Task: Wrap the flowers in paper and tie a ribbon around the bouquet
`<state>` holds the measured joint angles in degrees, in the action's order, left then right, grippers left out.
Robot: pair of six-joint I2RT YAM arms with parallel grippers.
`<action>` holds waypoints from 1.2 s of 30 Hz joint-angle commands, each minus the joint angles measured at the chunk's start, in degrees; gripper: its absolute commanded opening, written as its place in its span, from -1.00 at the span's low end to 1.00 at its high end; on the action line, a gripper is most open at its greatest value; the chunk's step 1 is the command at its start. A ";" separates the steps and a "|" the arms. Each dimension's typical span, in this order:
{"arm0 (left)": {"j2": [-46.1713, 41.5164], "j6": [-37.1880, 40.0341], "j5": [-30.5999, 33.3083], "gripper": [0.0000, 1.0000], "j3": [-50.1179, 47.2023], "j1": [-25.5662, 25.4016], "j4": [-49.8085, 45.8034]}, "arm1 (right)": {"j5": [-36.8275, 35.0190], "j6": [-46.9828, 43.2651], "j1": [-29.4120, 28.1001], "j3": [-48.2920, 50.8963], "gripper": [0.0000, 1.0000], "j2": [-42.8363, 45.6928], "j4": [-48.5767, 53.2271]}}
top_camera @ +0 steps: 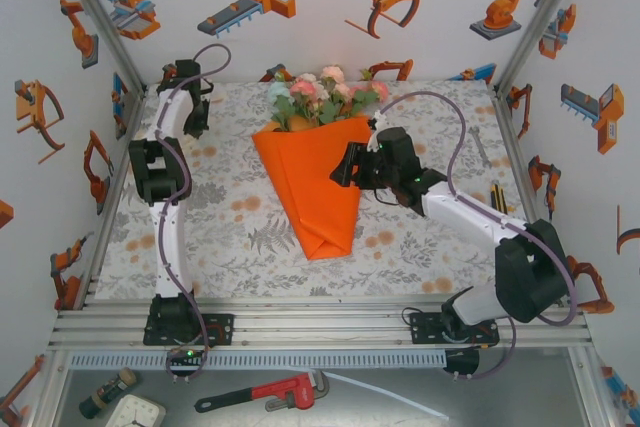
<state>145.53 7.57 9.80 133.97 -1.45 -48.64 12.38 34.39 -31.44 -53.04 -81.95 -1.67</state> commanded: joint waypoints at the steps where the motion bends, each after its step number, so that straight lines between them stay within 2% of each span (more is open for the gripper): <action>1: -2.50 -1.18 -4.13 -1.00 2.78 0.15 -5.67 | -1.09 -1.52 0.59 -2.80 0.24 1.01 0.93; 4: -10.35 -4.16 -7.01 -1.00 3.05 -0.30 -7.19 | -2.34 -3.52 0.76 -4.36 0.24 0.85 1.15; 7: -21.44 -8.31 -12.58 -1.00 1.48 -1.32 -8.36 | -2.63 -7.16 0.94 -6.55 0.25 0.69 -0.68; 10: -32.73 -11.84 -13.20 -1.00 -1.42 -4.10 -7.86 | -2.26 -11.74 0.94 -8.42 0.28 1.47 -3.80; 13: -42.19 -15.92 -14.23 -1.00 -1.95 -7.61 -6.49 | 2.17 -15.84 0.95 -9.30 0.35 2.06 -8.61; 16: -49.73 -19.64 -21.74 -1.00 -3.88 -10.44 -2.05 | 8.77 -16.66 0.86 -11.82 0.44 0.11 -12.28; 20: -56.14 -24.67 -30.65 -1.00 -7.74 -12.67 2.71 | 15.40 -15.85 0.44 -17.65 0.47 -4.37 -15.38; 23: -58.81 -26.71 -35.59 -1.00 -10.85 -14.31 5.79 | 15.84 -16.36 -0.59 -20.03 0.49 -7.76 -19.81; 28: -61.16 -27.69 -36.08 -1.00 -12.73 -15.40 5.85 | 19.98 -18.40 -1.49 -24.74 0.51 -14.88 -21.15; 31: -62.62 -26.65 -35.10 -1.00 -12.95 -15.39 3.17 | 16.89 -21.83 -3.96 -24.40 0.51 -17.61 -19.86; 33: -64.94 -24.88 -31.69 -1.00 -15.16 -15.42 -0.63 | 13.08 -25.86 -5.72 -25.14 0.51 -19.49 -16.29; 36: -73.01 -23.55 -19.20 -1.00 -28.01 -15.26 -3.21 | 8.88 -29.26 -7.57 -28.67 0.50 -23.49 -9.45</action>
<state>79.94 -17.58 -19.03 112.42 -16.84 -47.00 25.41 10.70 -37.47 -77.60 -103.46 -15.90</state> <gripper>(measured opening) 0.007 0.752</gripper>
